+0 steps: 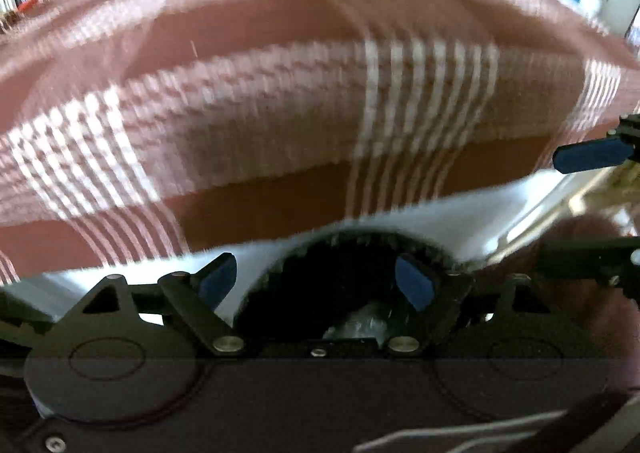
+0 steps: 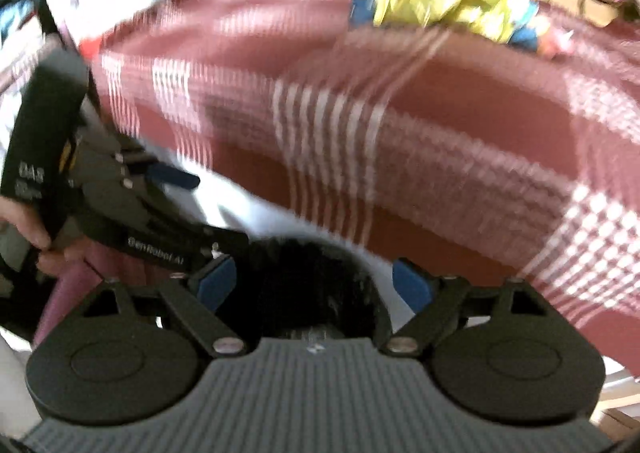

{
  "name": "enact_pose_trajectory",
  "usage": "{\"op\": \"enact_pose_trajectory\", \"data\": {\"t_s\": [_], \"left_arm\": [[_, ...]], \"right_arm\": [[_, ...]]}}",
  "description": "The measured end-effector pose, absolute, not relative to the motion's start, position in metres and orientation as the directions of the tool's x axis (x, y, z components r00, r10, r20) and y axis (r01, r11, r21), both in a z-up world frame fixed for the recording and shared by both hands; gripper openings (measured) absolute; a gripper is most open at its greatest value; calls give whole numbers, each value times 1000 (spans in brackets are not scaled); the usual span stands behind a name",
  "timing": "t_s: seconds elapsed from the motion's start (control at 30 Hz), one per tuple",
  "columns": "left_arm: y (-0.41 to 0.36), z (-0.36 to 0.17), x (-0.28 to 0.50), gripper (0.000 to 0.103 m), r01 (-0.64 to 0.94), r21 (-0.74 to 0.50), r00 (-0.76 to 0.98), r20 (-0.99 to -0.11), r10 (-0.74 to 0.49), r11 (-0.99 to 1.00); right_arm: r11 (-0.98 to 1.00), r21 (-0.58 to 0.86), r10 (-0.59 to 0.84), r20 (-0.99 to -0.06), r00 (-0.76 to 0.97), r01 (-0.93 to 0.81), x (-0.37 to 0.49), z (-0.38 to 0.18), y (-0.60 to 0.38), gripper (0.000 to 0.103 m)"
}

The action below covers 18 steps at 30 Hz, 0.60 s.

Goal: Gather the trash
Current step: 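Raise both empty tools back over the table litter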

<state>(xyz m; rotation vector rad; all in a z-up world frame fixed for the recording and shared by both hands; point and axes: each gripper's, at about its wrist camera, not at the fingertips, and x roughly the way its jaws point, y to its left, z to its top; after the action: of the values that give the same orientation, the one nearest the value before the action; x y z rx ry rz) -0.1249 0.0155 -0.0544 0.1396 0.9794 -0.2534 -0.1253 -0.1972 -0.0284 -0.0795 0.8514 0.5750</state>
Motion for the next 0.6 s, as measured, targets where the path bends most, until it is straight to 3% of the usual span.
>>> {"op": "enact_pose_trajectory", "data": {"t_s": [0.3, 0.6], "left_arm": [[16, 24, -117, 93, 281, -21, 688, -693, -217, 959], [11, 70, -61, 97, 213, -29, 809, -555, -193, 977]], "right_arm": [[891, 114, 420, -569, 707, -439, -114, 24, -216, 97], [953, 107, 301, -468, 831, -285, -64, 46, -242, 97]]}}
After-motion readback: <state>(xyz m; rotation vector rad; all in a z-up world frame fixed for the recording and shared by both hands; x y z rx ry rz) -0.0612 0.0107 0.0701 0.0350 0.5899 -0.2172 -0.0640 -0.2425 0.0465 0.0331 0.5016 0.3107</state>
